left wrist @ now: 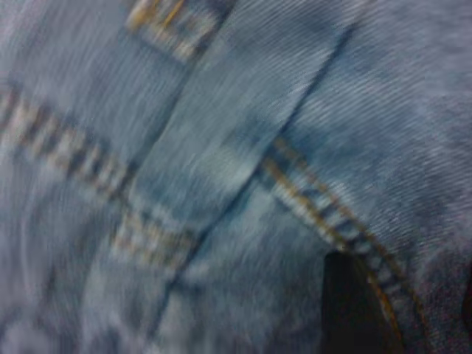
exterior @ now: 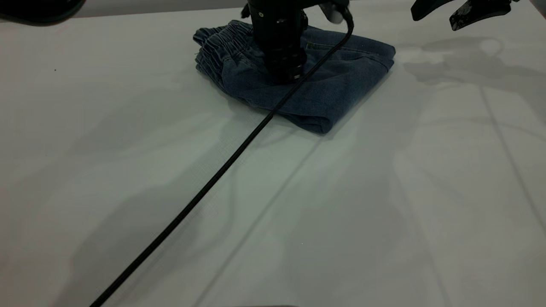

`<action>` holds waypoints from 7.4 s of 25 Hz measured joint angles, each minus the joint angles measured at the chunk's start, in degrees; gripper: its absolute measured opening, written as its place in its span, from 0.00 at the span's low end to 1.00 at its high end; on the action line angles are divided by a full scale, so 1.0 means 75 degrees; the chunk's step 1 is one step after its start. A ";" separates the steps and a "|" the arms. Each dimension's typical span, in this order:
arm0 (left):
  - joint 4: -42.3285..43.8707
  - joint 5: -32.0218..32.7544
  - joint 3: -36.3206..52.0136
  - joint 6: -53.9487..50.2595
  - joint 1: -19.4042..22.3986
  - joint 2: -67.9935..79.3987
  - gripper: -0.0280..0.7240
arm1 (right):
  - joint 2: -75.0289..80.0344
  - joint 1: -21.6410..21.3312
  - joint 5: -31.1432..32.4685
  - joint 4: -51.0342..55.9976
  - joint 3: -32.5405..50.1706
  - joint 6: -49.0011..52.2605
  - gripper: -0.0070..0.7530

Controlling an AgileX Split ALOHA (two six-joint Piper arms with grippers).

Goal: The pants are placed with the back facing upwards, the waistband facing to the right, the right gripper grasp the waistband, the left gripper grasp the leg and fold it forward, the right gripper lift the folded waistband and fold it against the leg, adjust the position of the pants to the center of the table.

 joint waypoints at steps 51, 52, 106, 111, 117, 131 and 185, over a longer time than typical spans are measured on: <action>-0.1757 0.1545 -0.2357 0.0579 -0.0017 0.1139 0.49 | 0.0000 -0.0344 0.0997 0.0005 -0.0005 0.0845 0.78; -0.1836 0.1545 -0.2357 -0.0021 -0.0011 0.1139 0.49 | 0.0000 -0.0414 0.0997 0.0005 -0.0015 0.0897 0.78; -0.0642 0.1551 -0.2656 -0.3546 0.0297 -0.2673 0.49 | -0.6850 -0.0592 0.4286 -0.0826 0.0053 0.2871 0.78; -0.0478 0.1551 -0.0793 -0.3546 0.0297 -0.3988 0.49 | -0.8081 -0.0592 0.4356 -0.1082 0.0994 0.3208 0.78; -0.0478 0.1551 0.1764 -0.3607 0.0297 -0.5881 0.49 | -0.9902 -0.0592 0.4395 -0.1098 0.2741 0.3143 0.78; -0.0478 0.1551 0.6691 -0.3618 0.0297 -0.9306 0.49 | -1.3661 -0.0592 0.4495 -0.1230 0.4255 0.3016 0.78; -0.0360 0.1197 1.4126 -0.4286 0.0290 -1.9055 0.49 | -1.7540 0.0772 0.3528 -0.5888 0.8466 0.5426 0.78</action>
